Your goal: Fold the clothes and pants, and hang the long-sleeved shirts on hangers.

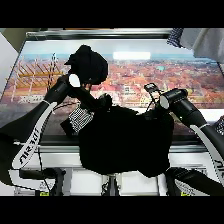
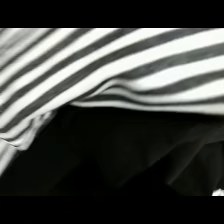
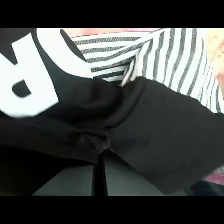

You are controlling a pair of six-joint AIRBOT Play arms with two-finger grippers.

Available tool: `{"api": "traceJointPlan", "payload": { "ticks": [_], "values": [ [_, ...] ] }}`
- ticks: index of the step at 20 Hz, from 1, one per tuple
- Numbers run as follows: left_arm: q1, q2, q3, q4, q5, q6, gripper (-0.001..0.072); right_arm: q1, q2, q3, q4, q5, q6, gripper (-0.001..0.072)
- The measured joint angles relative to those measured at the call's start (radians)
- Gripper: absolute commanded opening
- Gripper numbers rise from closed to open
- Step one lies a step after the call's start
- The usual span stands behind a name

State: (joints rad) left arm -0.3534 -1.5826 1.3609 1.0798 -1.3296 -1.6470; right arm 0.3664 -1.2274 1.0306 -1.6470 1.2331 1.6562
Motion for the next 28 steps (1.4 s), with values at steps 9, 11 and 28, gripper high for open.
{"api": "traceJointPlan", "payload": {
  "ticks": [9,11,28],
  "values": [
    [-0.001,0.075,0.125,0.07,0.072,-0.037,0.0625,0.0,0.112,0.0,0.024,-0.002,0.19,0.0012],
    [-0.088,0.128,0.087,0.16,0.092,-0.069,0.0626,0.0,0.121,0.0,0.027,-0.003,0.216,0.0012],
    [-0.537,0.06,-0.015,0.446,0.45,-0.399,0.0625,-0.001,0.227,0.002,0.113,-0.006,0.264,0.0012]
  ]
}}
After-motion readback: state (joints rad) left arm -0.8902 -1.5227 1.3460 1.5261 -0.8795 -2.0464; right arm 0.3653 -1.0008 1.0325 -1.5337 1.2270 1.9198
